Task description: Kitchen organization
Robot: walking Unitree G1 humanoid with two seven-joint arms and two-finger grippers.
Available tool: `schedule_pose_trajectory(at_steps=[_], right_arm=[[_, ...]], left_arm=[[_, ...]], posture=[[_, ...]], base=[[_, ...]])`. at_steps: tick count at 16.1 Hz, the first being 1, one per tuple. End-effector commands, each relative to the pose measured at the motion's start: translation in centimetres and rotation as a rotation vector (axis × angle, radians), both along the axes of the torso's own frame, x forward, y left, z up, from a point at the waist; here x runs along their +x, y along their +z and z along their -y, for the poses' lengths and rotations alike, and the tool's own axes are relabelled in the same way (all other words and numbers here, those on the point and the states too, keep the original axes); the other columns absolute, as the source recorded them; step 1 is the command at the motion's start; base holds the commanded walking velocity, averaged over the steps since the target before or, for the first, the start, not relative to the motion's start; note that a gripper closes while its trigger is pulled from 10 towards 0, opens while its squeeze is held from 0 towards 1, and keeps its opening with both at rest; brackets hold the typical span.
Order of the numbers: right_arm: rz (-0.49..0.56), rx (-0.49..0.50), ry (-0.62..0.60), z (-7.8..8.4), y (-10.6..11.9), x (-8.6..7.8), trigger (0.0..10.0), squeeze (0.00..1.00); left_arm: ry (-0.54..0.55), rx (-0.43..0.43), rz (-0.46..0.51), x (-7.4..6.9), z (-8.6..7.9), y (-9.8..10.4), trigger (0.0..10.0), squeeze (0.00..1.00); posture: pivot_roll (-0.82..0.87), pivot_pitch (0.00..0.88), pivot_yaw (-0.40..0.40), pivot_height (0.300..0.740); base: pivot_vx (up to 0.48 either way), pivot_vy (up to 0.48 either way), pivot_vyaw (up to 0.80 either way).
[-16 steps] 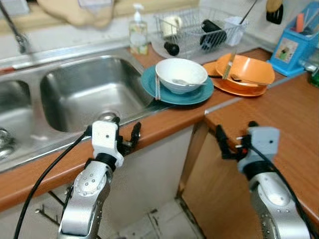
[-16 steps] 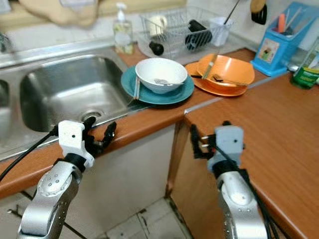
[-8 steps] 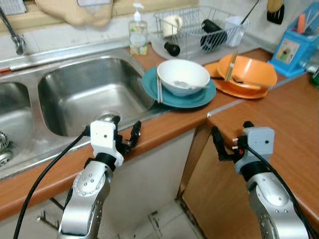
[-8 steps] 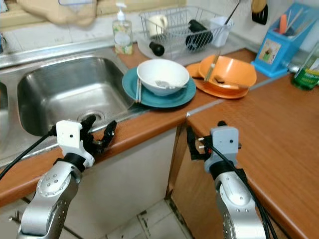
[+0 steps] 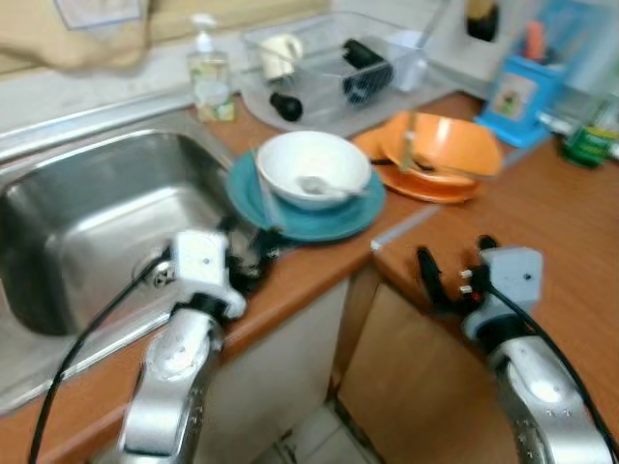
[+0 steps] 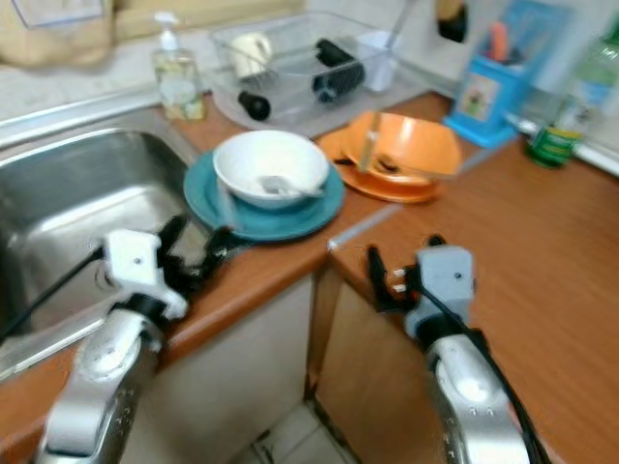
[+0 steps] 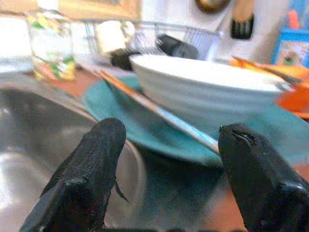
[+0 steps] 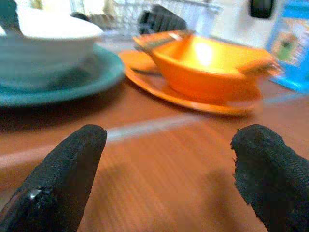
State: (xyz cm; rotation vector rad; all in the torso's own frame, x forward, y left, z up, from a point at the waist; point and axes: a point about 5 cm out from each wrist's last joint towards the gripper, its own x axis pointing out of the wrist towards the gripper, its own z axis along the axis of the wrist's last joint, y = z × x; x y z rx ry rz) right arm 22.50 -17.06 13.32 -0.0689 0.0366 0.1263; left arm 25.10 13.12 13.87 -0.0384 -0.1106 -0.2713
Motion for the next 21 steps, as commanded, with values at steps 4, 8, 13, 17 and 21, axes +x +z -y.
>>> schedule_pose_trajectory(at_steps=[4,8,13,17,21], right_arm=[[0.009,0.009,0.053,-1.0,0.1,0.0,10.0,0.00],[0.003,0.006,0.055,-1.0,-0.1,-0.1,10.0,0.00],[0.007,0.007,0.057,-1.0,0.0,0.1,10.0,0.00],[0.006,-0.014,0.051,-1.0,0.1,0.2,10.0,0.00],[0.004,-0.047,0.021,-0.7,0.2,0.5,10.0,0.00]], left_arm=[[0.074,-0.001,0.048,-0.7,-1.6,0.5,10.0,0.00],[0.087,0.006,0.036,-1.0,-1.8,0.2,10.0,0.00],[0.117,0.014,0.026,-0.3,-2.2,0.3,10.0,0.00],[0.087,0.064,-0.074,0.0,-1.3,-1.3,10.0,0.00],[0.086,0.077,-0.074,0.5,-1.0,-1.1,10.0,0.00]], posture=[[-0.15,0.000,-0.013,0.740],[-0.15,0.000,-0.017,0.740],[-0.15,0.000,-0.016,0.740],[-0.16,0.000,-0.002,0.740],[-0.16,0.000,0.002,0.740]], base=[[0.079,0.000,0.00],[0.000,0.000,0.00],[0.000,0.000,0.00],[0.000,0.000,0.00],[0.000,-0.360,0.60]])
